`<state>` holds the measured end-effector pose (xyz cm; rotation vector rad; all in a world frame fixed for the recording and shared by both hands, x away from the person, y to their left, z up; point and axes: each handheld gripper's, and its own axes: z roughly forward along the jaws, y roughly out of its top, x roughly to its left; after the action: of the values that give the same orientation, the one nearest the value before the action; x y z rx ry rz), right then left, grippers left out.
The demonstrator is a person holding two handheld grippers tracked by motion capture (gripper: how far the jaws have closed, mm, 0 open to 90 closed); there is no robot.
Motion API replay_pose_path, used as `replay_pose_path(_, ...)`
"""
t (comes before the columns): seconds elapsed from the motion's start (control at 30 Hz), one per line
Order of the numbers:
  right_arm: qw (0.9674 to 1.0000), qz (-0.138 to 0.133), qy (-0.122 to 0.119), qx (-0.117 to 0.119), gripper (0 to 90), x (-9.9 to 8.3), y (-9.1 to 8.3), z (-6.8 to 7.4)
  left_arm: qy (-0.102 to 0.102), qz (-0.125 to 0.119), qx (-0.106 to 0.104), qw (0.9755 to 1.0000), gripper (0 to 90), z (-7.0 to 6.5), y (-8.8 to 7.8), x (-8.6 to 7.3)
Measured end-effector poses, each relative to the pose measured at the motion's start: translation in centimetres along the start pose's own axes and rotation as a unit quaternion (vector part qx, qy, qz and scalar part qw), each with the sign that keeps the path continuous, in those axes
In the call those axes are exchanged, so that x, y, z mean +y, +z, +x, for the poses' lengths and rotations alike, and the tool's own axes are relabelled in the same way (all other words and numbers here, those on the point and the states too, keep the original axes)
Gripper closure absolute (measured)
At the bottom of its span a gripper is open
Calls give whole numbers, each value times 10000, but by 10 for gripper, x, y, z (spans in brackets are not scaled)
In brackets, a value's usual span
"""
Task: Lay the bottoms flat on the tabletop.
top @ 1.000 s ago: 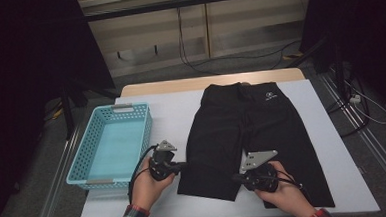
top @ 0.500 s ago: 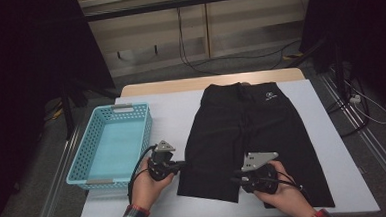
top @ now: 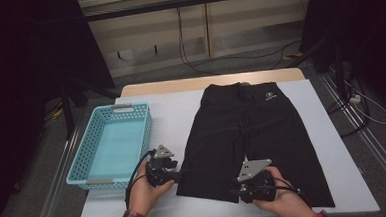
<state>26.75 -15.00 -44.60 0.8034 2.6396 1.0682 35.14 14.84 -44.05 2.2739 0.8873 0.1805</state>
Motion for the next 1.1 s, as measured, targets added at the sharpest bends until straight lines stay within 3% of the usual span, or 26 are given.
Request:
replay_pose_path(0.2, 9999, 8, 168, 15, 838, -2, -3, -6, -39, 46, 13, 10000, 528, 2, 0, -1)
replay_pose_path(0.3, 9999, 15, 148, 55, 854, -2, -4, -6, -236, 98, -205, 9995, 584, 0, 0, 0)
replay_pose_path(0.47, 9999, 8, 145, 84, 862, -2, -3, -5, -276, 275, -341, 9987, 757, -2, -1, 1)
replay_pose_path(0.53, 9999, 1, 137, 77, 862, -1, -3, -5, -409, 355, -581, 9968, 865, -3, -1, 1)
replay_pose_path(0.57, 9999, -18, 155, 72, 863, -1, -3, -5, -387, 357, -583, 9969, 886, -3, -1, 1)
replay_pose_path(0.77, 9998, -130, 157, 89, 866, 2, -6, -4, -287, 404, -539, 9973, 899, -4, -12, 3)
replay_pose_path(1.1, 9995, -188, 60, 255, 870, 7, -7, 3, -339, 431, -565, 9969, 900, -4, -22, 0)
